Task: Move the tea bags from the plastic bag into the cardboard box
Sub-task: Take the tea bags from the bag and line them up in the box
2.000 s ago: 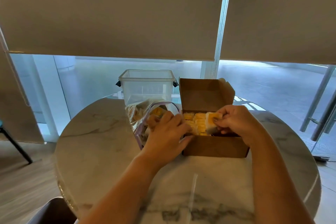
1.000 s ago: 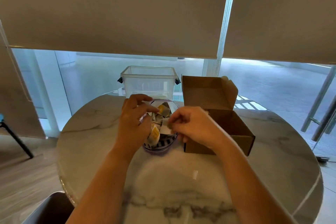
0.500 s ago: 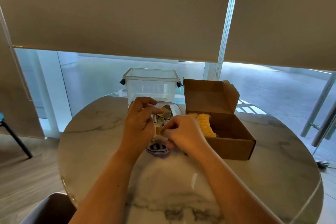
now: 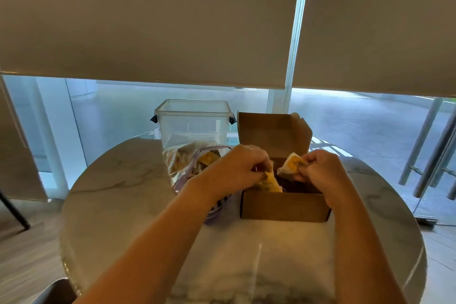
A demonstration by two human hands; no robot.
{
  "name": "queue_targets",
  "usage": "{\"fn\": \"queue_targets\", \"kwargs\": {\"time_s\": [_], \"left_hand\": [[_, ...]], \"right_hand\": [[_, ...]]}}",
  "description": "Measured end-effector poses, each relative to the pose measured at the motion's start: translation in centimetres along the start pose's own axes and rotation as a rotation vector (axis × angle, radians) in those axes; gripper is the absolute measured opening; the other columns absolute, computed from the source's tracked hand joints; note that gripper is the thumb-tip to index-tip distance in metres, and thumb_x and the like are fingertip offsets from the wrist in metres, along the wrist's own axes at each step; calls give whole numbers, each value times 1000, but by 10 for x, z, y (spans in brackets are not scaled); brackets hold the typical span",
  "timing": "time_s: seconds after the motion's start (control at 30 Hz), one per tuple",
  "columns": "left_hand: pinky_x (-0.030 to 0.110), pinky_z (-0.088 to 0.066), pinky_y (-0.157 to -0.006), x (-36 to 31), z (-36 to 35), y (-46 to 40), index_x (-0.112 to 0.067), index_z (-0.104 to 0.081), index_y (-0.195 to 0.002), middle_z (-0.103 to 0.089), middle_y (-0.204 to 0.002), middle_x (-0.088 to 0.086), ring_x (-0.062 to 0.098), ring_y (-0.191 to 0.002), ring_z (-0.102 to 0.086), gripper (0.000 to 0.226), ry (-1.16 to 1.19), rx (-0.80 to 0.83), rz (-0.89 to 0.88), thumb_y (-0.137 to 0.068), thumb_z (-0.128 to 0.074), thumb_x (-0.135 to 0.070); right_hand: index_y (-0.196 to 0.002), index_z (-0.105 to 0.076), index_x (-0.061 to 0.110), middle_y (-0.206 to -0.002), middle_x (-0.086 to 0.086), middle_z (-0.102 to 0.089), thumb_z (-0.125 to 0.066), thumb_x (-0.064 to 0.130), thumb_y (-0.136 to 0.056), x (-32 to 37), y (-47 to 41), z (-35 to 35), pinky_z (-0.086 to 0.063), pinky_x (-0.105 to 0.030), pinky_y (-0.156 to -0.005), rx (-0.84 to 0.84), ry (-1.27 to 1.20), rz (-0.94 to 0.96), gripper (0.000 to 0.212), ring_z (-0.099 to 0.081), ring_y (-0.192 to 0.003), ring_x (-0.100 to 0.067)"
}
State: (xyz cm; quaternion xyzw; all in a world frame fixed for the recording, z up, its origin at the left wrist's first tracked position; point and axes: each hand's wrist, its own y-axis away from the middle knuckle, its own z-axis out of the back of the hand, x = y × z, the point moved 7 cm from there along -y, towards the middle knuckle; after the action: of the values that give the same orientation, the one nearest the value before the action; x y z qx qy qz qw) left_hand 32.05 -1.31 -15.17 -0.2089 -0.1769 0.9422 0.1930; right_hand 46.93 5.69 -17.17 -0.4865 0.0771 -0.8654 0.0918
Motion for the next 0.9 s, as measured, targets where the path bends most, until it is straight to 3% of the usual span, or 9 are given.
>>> {"fn": "queue_targets", "kwargs": {"time_s": [0.13, 0.27, 0.37, 0.5, 0.6, 0.77, 0.9], "left_hand": [[13, -38, -63, 2, -43, -36, -9, -65, -85, -55, -79, -2, 7, -70, -51, 4, -104, 288, 5, -85, -65, -13], [16, -39, -57, 6, -65, -48, -5, -63, -96, -54, -80, 4, 10, -63, -50, 11, -207, 420, 69, -91, -54, -10], [21, -48, -66, 13, -68, -49, -7, -62, -103, -54, -82, 2, 14, -69, -56, 15, -243, 429, 97, -93, -51, -9], [21, -43, -63, 15, -61, -48, -7, -64, -100, -46, -72, -5, 10, -66, -50, 17, -264, 365, 78, -91, -51, -3], [24, -47, -69, 20, -61, -47, -6, -66, -101, -56, -82, 3, 12, -69, -52, 18, -257, 345, 84, -89, -54, -2], [19, -39, -64, 27, -63, -48, -8, -66, -92, -51, -75, -2, 9, -64, -50, 11, -223, 319, 95, -89, -57, -5], [17, -40, -66, 25, -47, -47, -14, -63, -83, -50, -73, -9, 4, -67, -50, 12, -124, 282, 101, -83, -62, -1]], "right_hand": [[-92, -60, 13, -92, -10, -59, -55, 9, -91, -9, -9, 0, -38, -22, -59, -84, 241, 52, 7, -49, -73, -15], [-98, -62, 9, -84, -6, -52, -54, 7, -89, -9, -9, -5, -34, -18, -52, -54, 298, 91, 13, -43, -63, -9], [-96, -62, 11, -87, -8, -56, -53, 7, -89, -11, -9, -10, -37, -20, -56, 29, 341, 87, 12, -45, -66, -10], [-100, -66, 11, -94, -7, -57, -52, 10, -91, -11, -6, -16, -45, -26, -74, 174, 416, 82, 16, -52, -83, -18], [-101, -67, 13, -97, -7, -59, -52, 9, -90, -11, -6, -20, -48, -26, -75, 281, 441, 75, 18, -55, -85, -19], [-97, -67, 13, -84, -3, -60, -54, 10, -89, -5, -5, -41, -46, -22, -67, 497, 447, 36, 16, -53, -73, -11], [-102, -68, 12, -94, -7, -64, -52, 16, -93, -4, -5, -56, -48, -26, -78, 569, 455, 26, 19, -57, -81, -14]]}}
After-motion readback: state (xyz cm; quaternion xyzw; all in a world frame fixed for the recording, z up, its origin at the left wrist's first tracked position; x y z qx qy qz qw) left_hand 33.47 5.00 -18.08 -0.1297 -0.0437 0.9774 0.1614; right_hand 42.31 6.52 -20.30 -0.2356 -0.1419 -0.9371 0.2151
